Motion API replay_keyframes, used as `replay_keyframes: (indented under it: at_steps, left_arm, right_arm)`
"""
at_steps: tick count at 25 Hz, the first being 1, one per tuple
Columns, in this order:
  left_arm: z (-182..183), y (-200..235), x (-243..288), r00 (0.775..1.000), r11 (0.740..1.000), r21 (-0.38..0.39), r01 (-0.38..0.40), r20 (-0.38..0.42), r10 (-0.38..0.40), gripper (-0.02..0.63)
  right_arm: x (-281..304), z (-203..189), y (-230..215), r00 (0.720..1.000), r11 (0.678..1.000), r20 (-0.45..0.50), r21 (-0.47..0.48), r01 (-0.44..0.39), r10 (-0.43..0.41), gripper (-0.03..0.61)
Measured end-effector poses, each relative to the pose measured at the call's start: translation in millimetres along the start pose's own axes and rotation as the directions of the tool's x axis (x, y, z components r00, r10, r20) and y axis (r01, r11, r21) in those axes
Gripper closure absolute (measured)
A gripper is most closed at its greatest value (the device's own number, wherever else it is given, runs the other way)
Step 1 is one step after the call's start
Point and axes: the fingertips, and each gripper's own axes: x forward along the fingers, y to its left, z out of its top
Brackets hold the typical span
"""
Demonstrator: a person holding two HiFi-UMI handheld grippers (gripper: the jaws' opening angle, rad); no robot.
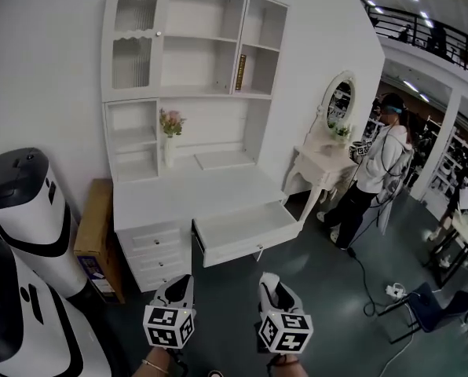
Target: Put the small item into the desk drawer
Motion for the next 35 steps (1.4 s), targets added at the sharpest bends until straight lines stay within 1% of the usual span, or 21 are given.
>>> replay_keyframes:
  at_steps: [4, 8, 10, 13, 15, 19, 24, 29, 35]
  left_arm:
    - [8.7, -2.5, 47.2, 1.000, 1.000, 0.002, -0.010, 0.004, 0.010, 0.620]
    - [10.4, -4.7, 82.2, 1.000, 1.000, 0.009, -0.026, -0.005, 0.026, 0.620]
    - [7.8, -6.3, 95.6, 0.999, 0.999, 0.018, -0.026, -0.022, 0.027, 0.620]
    - [1.8, 0.5, 111.0, 0.998, 0.999, 0.036, -0.031, -0.056, 0.033, 0.620]
    - [-3.7, 5.4, 122.8, 0.997, 0.999, 0.034, -0.037, -0.072, 0.040, 0.620]
    - [-4.6, 12.2, 156.4, 0.996, 0.999, 0.028, -0.030, -0.082, 0.033, 0.620]
    - [-2.3, 24.9, 212.3, 0.996, 1.000, 0.029, -0.008, -0.086, 0.010, 0.620]
    - [14.3, 43.4, 277.9, 0.996, 1.000, 0.013, -0.002, -0.085, 0.003, 0.620]
    - [39.7, 69.6, 357.6, 0.997, 1.000, 0.017, 0.004, -0.074, -0.003, 0.620]
  right_arm:
    - [38.6, 18.2, -28.1, 1.000, 1.000, 0.003, -0.010, -0.014, 0.014, 0.417]
    - [68.9, 27.6, -51.7, 1.000, 0.999, 0.000, -0.016, -0.030, 0.030, 0.417]
    - [81.7, 28.6, -62.9, 1.000, 1.000, -0.001, -0.002, -0.028, 0.028, 0.417]
    - [101.6, 26.4, -67.9, 0.999, 0.999, -0.006, 0.028, -0.036, 0.037, 0.417]
    - [113.0, 22.4, -72.1, 0.999, 0.999, -0.015, 0.033, -0.040, 0.040, 0.417]
    - [141.7, 19.0, -87.0, 0.999, 0.999, -0.036, 0.045, -0.028, 0.030, 0.417]
    - [190.7, 26.8, -108.5, 0.999, 0.999, -0.034, 0.055, -0.003, 0.004, 0.417]
    - [249.5, 51.0, -122.6, 0.999, 0.999, -0.038, 0.039, -0.005, 0.007, 0.417]
    - [329.9, 84.5, -140.7, 1.000, 0.999, -0.026, 0.031, -0.012, 0.013, 0.417]
